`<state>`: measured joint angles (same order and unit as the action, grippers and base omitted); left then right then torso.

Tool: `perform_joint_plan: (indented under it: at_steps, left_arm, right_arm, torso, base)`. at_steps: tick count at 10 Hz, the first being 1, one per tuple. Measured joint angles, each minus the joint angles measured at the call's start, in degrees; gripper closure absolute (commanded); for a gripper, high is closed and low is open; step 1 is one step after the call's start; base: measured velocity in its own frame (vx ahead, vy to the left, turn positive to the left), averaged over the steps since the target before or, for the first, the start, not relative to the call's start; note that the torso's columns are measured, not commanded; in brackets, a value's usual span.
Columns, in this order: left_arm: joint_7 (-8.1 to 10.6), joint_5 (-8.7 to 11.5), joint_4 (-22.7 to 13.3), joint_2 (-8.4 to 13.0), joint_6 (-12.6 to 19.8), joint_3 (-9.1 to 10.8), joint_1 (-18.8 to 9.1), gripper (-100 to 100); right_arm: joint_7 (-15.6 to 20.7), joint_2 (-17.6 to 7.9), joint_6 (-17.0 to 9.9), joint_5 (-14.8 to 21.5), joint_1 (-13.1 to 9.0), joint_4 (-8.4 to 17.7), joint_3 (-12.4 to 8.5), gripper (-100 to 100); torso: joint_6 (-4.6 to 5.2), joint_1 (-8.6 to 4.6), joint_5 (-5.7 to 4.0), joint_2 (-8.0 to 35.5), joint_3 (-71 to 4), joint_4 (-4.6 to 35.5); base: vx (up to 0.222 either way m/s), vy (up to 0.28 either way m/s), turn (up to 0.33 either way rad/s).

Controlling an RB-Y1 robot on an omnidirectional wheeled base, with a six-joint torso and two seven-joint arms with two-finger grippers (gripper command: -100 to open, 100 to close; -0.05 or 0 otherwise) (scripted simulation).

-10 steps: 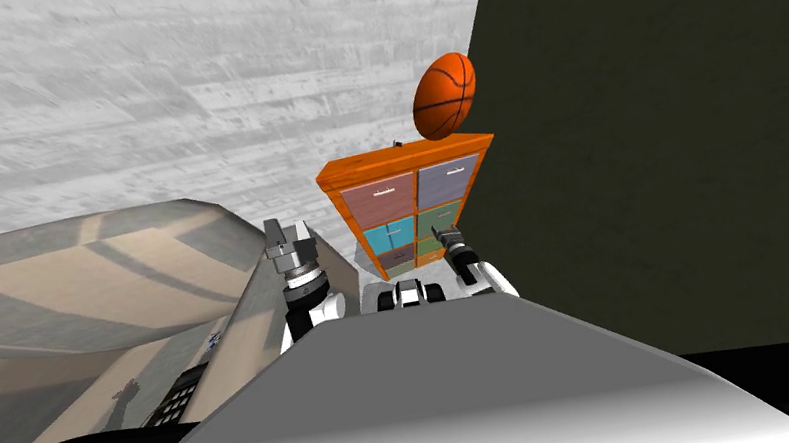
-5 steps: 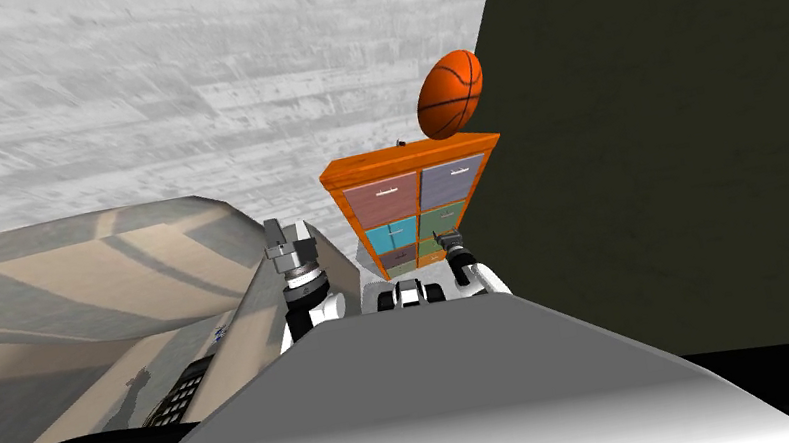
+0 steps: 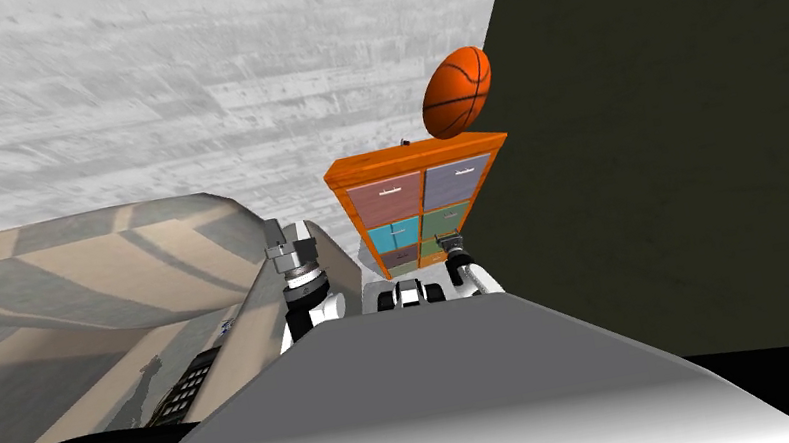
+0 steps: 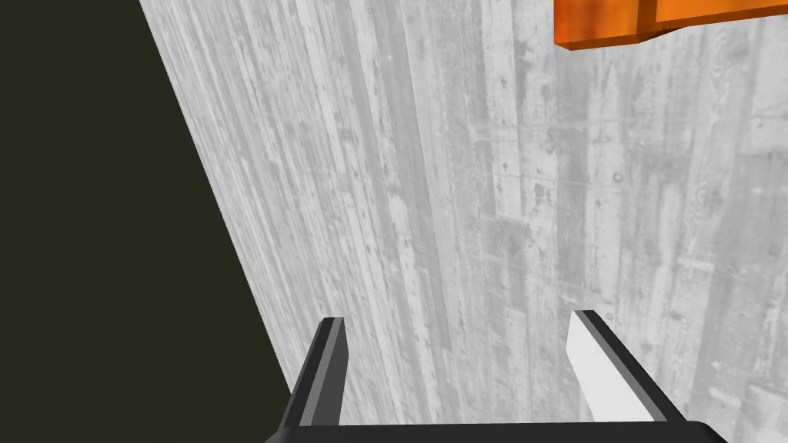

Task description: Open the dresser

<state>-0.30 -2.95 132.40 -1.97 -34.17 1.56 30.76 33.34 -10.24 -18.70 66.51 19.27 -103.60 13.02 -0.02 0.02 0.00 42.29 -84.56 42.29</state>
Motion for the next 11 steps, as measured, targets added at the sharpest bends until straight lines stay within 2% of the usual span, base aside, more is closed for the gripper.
perform_joint_plan:
  at_steps: [3,4,11]
  left_arm:
    - [0.00,0.00,0.00,0.00,0.00,0.00,0.00,0]
    - [0.00,0.00,0.00,0.00,0.00,0.00,0.01,0]
    - [0.00,0.00,0.00,0.00,0.00,0.00,0.00,0]
  right_arm:
    - [2.34,0.02,-4.07,5.00,-0.70,2.20,1.37,-100]
    - [2.54,0.07,-4.65,6.24,-0.77,2.44,1.46,-100]
    - [7.24,0.27,-14.02,18.43,-3.29,9.05,5.26,-100]
  torso:
    - [0.03,-0.01,0.00,0.00,-0.01,0.00]
    - [0.04,-0.03,0.00,0.00,0.00,0.00]
    - [0.01,0.00,0.00,0.00,0.00,0.00]
  base:
    - [0.001,0.004,0.046]
    - [0.001,0.007,0.096]
    - [-0.001,0.013,0.084]
